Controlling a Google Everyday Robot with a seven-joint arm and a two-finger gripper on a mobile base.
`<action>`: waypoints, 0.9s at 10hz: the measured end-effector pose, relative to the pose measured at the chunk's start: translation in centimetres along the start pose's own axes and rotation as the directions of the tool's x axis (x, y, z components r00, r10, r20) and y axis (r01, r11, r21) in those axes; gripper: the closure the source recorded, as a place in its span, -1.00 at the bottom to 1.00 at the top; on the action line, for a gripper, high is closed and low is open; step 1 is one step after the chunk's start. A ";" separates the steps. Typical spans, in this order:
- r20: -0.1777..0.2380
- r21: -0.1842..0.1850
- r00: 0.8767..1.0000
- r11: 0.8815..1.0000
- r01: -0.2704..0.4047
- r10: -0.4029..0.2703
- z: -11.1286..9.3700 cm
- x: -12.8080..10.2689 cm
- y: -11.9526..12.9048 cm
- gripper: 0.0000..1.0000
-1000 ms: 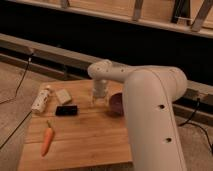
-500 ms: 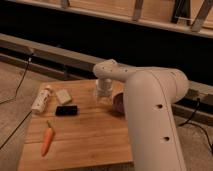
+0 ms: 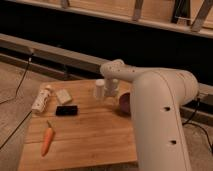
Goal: Push the ceramic bowl across the table
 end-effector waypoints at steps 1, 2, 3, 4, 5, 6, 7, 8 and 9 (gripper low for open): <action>0.002 0.003 1.000 1.000 -0.019 0.019 0.0 0.0 -1.0 -0.30; 0.002 0.007 0.999 0.999 -0.033 0.033 0.0 0.0 -1.8 -0.30; 0.005 0.012 0.998 0.998 -0.057 0.057 -0.1 0.0 -3.2 -0.30; 0.009 0.018 0.997 0.997 -0.077 0.076 -0.3 0.0 -4.3 -0.30; 0.012 0.025 0.996 0.995 -0.092 0.092 -0.4 -0.1 -5.3 -0.30; 0.015 0.032 0.995 0.994 -0.102 0.102 -0.5 -0.2 -6.2 -0.30; 0.018 0.047 0.993 0.992 -0.118 0.117 -0.7 -0.4 -7.5 -0.30; 0.018 0.059 0.992 0.990 -0.127 0.126 -0.7 -0.5 -8.4 -0.30; 0.020 0.072 0.991 0.988 -0.136 0.135 -0.8 -0.7 -9.2 -0.30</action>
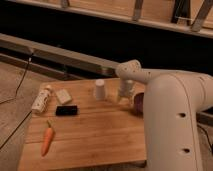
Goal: Push the ceramic bowl across the table
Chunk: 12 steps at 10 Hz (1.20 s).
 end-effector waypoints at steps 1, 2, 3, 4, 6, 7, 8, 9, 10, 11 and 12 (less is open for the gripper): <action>0.002 0.019 1.000 1.000 -0.009 0.009 0.0 -0.6 -1.2 -0.30; 0.003 0.033 1.000 0.999 -0.015 0.015 0.0 -1.0 -2.0 -0.30; 0.001 0.048 1.000 0.999 -0.020 0.020 0.1 -1.5 -2.8 -0.30; -0.001 0.066 1.000 0.998 -0.025 0.025 0.3 -2.1 -3.7 -0.30; -0.010 0.099 0.999 0.994 -0.037 0.038 1.0 -3.2 -5.2 -0.30; -0.014 0.111 0.999 0.993 -0.043 0.045 1.4 -3.6 -5.8 -0.30; -0.021 0.133 0.998 0.989 -0.057 0.060 2.0 -4.2 -7.0 -0.30; -0.025 0.142 0.997 0.988 -0.063 0.068 2.3 -4.4 -7.4 -0.30; -0.025 0.142 0.997 0.988 -0.063 0.068 2.3 -4.4 -7.4 -0.30; -0.022 0.174 0.993 0.978 -0.113 0.119 2.7 -5.8 -10.0 -0.30; -0.009 0.162 0.991 0.978 -0.130 0.133 2.2 -6.4 -10.2 -0.30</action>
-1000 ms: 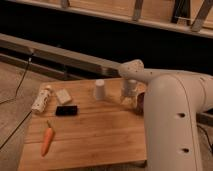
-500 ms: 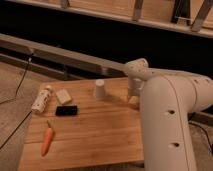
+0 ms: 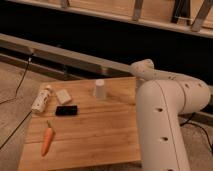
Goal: Push the ceramic bowl across the table
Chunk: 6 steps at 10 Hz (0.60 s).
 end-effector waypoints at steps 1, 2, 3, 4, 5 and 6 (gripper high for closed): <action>0.012 -0.017 1.000 1.000 -0.012 0.012 -0.9 -0.5 0.1 -0.30; 0.014 -0.031 1.000 0.999 -0.015 0.015 -1.4 -0.5 0.5 -0.30; 0.013 -0.031 1.000 0.999 -0.014 0.015 -1.3 -0.4 0.5 -0.30; 0.013 -0.031 1.000 0.999 -0.014 0.015 -1.3 -0.4 0.5 -0.30; 0.013 -0.031 1.000 0.999 -0.014 0.014 -1.3 -0.4 0.6 -0.30; 0.014 -0.032 1.000 0.999 -0.014 0.014 -1.3 -0.4 0.6 -0.30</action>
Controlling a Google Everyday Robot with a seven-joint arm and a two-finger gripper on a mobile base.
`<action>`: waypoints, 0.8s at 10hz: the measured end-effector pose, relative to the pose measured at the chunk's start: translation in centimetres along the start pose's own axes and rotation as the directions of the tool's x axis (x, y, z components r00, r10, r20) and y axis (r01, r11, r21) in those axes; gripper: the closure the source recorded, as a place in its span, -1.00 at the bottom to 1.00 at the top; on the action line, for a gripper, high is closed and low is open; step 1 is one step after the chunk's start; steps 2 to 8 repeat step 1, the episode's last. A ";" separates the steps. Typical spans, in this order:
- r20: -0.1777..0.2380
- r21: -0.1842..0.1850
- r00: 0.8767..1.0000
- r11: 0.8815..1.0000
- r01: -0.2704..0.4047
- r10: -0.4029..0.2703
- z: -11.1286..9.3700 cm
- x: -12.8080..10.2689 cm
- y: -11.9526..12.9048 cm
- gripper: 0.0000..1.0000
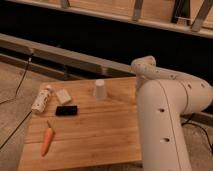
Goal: Push the ceramic bowl across the table
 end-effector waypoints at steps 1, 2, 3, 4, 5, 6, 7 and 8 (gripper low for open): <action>0.000 0.000 1.000 1.000 0.000 0.000 0.0 0.0 0.0 -0.30; 0.000 0.000 1.000 1.000 0.000 0.000 0.0 0.0 0.0 -0.30; 0.000 0.000 1.000 1.000 0.000 0.000 0.0 0.0 0.0 -0.30; 0.000 0.000 1.000 1.000 0.000 0.000 0.0 0.0 0.0 -0.30; 0.000 0.000 1.000 1.000 0.000 0.000 0.0 0.0 0.0 -0.30; 0.000 0.000 1.000 1.000 0.000 0.000 0.0 0.0 0.0 -0.30; 0.000 0.000 1.000 1.000 0.000 0.000 0.0 0.0 0.0 -0.30; 0.000 0.000 1.000 1.000 0.000 0.000 0.0 0.0 0.0 -0.30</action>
